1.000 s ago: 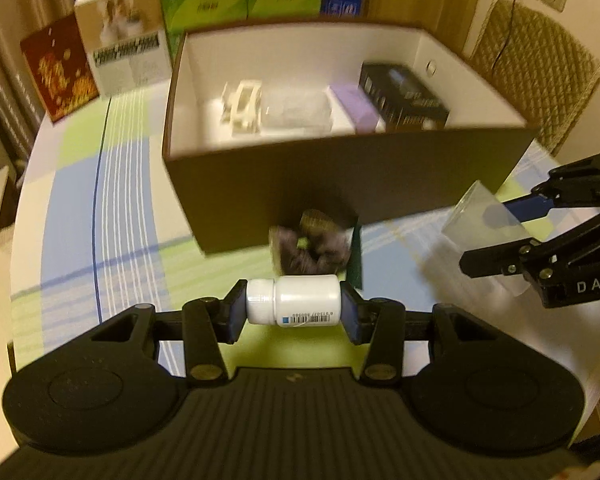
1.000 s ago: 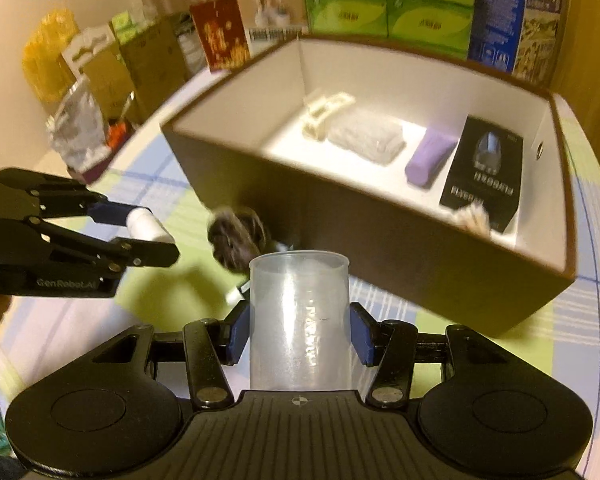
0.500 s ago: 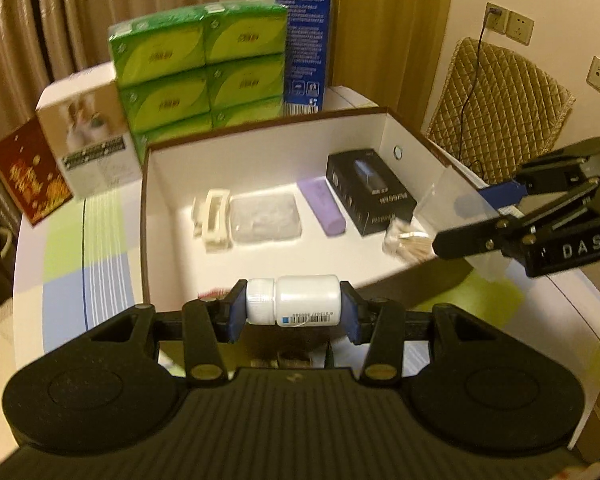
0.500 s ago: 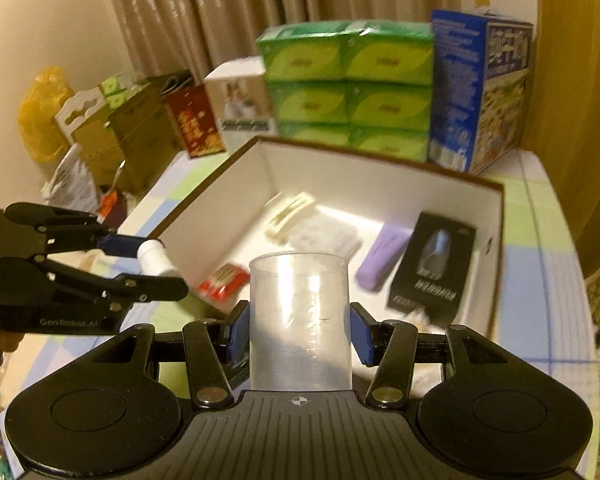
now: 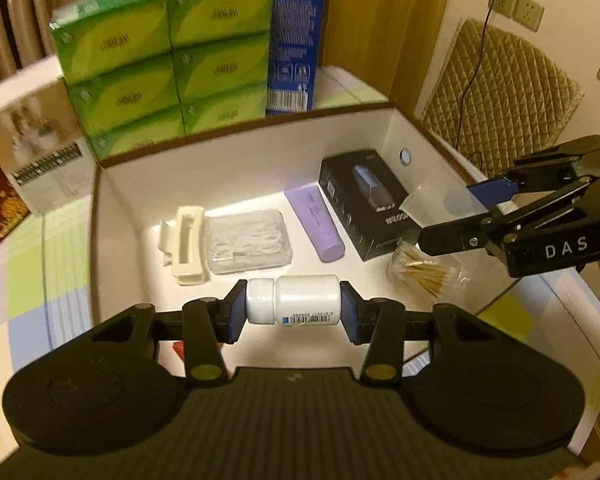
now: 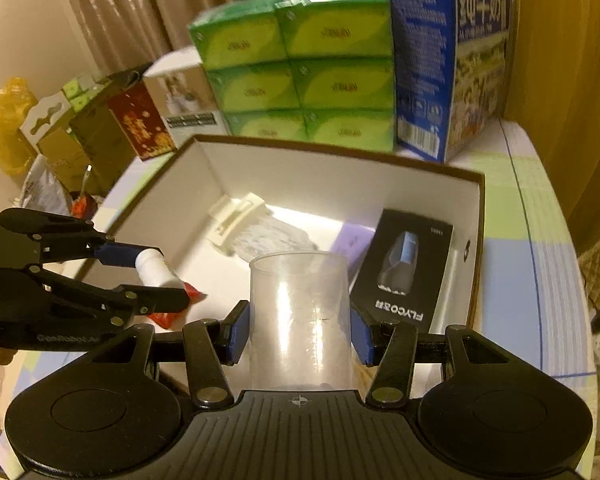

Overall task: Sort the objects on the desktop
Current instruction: 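Carry the pill bottle with the left tool into the box while the right tool carries the clear case, then open the left tool releasing the pill bottle while the right tool releases the clear case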

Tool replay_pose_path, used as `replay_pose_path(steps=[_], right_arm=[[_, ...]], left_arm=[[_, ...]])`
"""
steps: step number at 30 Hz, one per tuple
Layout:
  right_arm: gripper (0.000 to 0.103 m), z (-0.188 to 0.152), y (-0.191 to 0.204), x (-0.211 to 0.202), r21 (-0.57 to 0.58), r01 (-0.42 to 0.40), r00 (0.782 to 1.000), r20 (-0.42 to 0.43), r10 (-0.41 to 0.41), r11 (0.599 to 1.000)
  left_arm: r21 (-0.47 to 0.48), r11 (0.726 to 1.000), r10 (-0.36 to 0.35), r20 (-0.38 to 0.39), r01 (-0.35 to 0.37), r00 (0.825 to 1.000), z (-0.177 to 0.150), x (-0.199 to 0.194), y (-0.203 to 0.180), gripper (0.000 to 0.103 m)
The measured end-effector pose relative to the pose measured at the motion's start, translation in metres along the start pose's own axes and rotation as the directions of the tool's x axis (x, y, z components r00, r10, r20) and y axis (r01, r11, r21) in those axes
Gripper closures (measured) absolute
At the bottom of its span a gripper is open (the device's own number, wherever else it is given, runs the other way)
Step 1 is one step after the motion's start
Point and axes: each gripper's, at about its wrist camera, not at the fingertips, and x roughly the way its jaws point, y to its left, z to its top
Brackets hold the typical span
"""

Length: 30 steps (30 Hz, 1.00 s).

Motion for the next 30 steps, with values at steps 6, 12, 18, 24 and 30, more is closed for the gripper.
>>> replay_pose_path(steps=[6, 12, 18, 24, 30], right_arm=[[0.054, -0.005, -0.008, 0.020, 0.014, 0.007, 0.999, -0.054, -0.006, 1.000], [0.054, -0.011, -0.012, 0.035, 0.019, 0.012, 0.996, -0.092, -0.011, 1.000], [0.054, -0.011, -0.013, 0.046, 0.010, 0.013, 0.993, -0.118, -0.012, 1.000], [0.054, -0.009, -0.013, 0.052, 0.002, 0.011, 0.991, -0.132, -0.010, 1.000], [0.054, -0.009, -0.010, 0.055, -0.009, 0.005, 0.990, -0.142, -0.006, 1.000]], left_arm=[[0.026, 0.999, 0.025, -0.080, -0.023, 0.996, 0.000, 0.035, 0.001, 0.061], [0.028, 0.999, 0.029, -0.132, -0.026, 0.991, -0.001, 0.058, 0.005, 0.061], [0.040, 0.999, 0.034, -0.184, -0.027, 0.982, -0.003, 0.076, 0.007, 0.061], [0.047, 0.999, 0.027, -0.221, -0.017, 0.975, -0.005, 0.085, 0.010, 0.061], [0.052, 0.998, 0.033, -0.219, -0.022, 0.975, -0.004, 0.086, 0.012, 0.061]])
